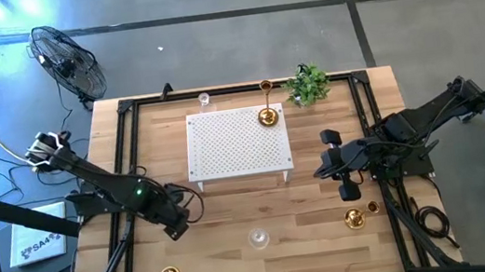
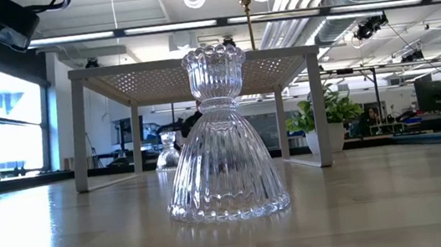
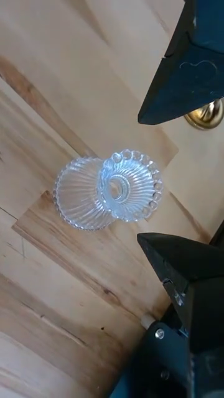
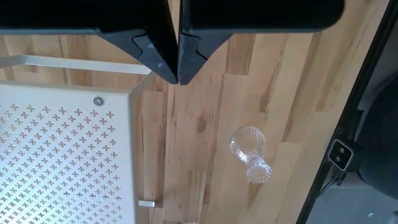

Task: Pick & Place candle stick holders
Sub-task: Put the middle left transparent glass candle holder on the shelf

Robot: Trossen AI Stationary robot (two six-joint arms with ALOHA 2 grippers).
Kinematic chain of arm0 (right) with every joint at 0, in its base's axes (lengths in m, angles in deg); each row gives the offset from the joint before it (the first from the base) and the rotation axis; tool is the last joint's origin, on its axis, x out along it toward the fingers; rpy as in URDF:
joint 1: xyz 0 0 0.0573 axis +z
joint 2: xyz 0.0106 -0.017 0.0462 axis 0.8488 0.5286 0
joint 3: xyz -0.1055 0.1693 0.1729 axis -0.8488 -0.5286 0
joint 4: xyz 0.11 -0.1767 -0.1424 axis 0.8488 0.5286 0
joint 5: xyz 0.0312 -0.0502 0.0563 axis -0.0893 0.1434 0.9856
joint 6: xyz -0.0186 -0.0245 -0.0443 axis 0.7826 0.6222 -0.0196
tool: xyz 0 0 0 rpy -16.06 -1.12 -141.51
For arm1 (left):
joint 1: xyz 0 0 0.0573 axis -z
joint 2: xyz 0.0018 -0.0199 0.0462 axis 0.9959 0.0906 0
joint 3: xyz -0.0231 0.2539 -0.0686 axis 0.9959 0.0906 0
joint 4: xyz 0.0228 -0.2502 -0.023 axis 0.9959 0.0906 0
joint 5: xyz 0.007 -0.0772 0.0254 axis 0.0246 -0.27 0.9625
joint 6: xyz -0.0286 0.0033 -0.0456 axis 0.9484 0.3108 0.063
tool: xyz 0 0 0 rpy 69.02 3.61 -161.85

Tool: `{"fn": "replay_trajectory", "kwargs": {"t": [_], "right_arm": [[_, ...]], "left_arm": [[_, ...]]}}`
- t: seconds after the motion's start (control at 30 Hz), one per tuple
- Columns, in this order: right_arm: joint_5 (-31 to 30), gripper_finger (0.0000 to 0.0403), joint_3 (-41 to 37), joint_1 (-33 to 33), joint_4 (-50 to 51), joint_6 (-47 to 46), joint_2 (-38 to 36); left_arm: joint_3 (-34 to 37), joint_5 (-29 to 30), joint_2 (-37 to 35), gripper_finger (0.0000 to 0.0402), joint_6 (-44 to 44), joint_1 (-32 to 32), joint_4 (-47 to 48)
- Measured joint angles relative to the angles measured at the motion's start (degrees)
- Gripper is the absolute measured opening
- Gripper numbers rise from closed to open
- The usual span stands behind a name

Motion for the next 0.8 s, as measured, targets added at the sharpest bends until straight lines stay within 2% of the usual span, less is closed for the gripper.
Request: {"fn": "replay_trajectory", "kwargs": {"t": [0.8], "right_arm": [[0.00,0.0001,0.00,0.00,-0.33,-0.05,0.00]], "left_arm": [[0.02,-0.09,5.80,0.0294,-5.01,0.00,0.09]]}}
